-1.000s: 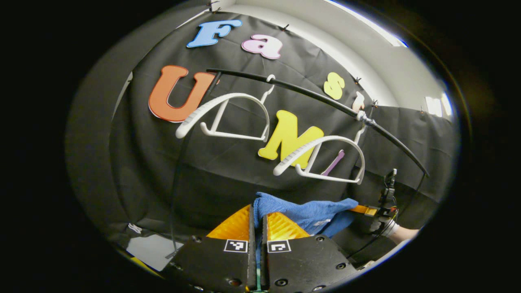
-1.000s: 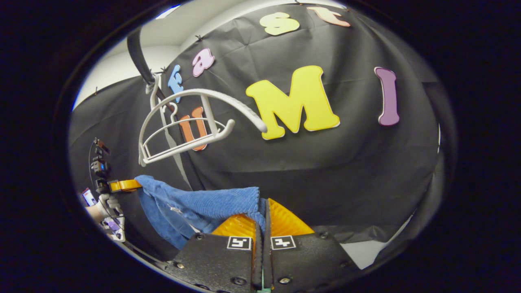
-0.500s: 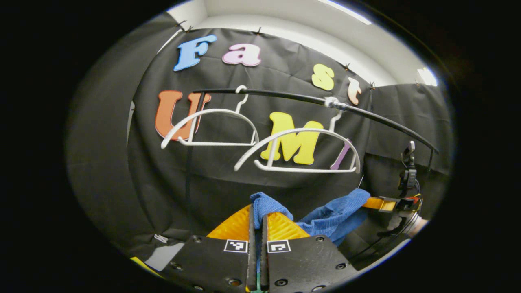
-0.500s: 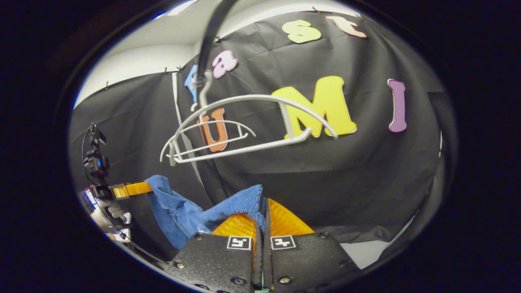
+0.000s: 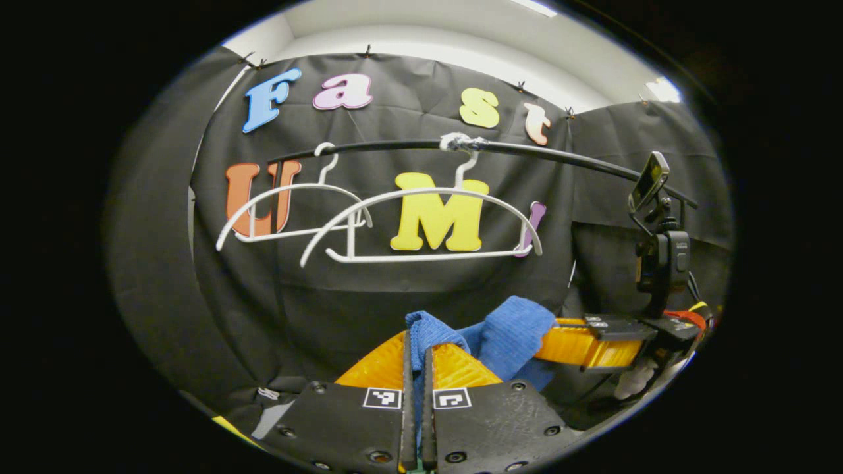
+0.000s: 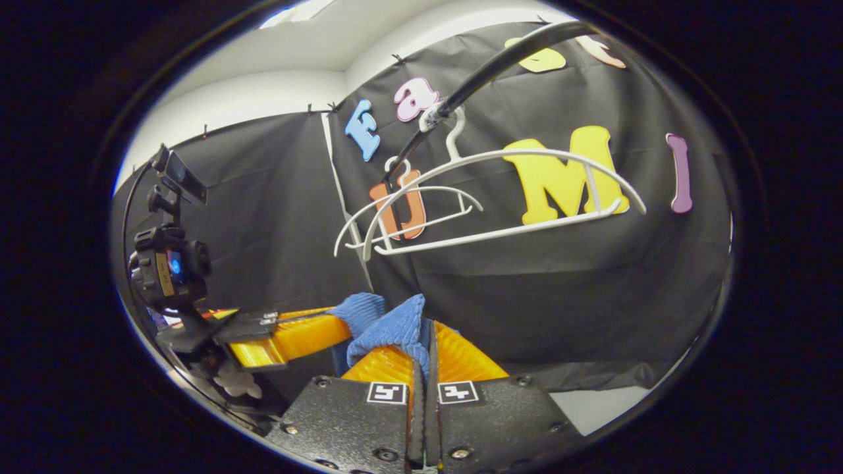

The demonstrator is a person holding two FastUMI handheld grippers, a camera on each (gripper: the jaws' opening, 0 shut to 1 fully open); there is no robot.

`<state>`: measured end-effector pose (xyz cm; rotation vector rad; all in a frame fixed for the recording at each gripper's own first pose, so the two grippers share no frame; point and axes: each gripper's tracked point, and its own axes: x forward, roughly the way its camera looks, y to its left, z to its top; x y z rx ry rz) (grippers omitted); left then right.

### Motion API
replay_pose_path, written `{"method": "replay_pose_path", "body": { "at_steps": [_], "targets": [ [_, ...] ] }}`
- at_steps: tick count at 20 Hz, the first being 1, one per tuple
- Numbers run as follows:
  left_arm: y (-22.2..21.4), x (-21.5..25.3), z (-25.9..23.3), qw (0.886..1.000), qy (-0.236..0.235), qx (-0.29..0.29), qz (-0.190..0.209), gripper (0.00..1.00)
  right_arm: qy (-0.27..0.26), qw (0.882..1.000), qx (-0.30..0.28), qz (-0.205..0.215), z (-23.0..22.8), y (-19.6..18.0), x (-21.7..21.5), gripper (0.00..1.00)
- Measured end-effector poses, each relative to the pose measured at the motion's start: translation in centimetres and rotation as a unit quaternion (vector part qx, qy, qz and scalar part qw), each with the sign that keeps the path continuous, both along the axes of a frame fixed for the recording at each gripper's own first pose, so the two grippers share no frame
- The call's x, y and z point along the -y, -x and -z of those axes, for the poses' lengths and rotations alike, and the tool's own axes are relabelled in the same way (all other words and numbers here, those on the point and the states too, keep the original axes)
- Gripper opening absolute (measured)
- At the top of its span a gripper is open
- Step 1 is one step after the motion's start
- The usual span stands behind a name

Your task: Grasp the clothes on the hanger with both hands and then place them into the laundry hamper below.

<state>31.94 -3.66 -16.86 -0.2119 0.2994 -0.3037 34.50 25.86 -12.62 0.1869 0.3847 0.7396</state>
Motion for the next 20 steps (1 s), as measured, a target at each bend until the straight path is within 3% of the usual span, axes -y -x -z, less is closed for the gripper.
{"method": "replay_pose_path", "body": {
  "at_steps": [5, 12, 16, 20],
  "targets": [
    [1.2, 0.6, 4.7, 1.000, 0.016, -0.017, -0.009, 0.04, 0.012, 1.000, -0.019, 0.014, 5.0, 0.7, -0.2, 0.05],
    [3.4, 1.7, 16.6, 0.996, 0.024, -0.090, -0.011, 0.04, 0.079, 0.992, -0.099, 0.016, 17.5, 0.7, 0.1, 0.05],
    [4.5, 1.8, 23.6, 0.987, 0.032, -0.155, -0.022, 0.04, 0.125, 0.981, -0.148, 0.016, 24.3, 1.7, -0.3, 0.05],
    [6.5, 1.2, 29.7, 0.971, 0.038, -0.233, -0.039, 0.04, 0.175, 0.965, -0.195, 0.011, 30.7, 2.5, -0.4, 0.06]
  ]
}}
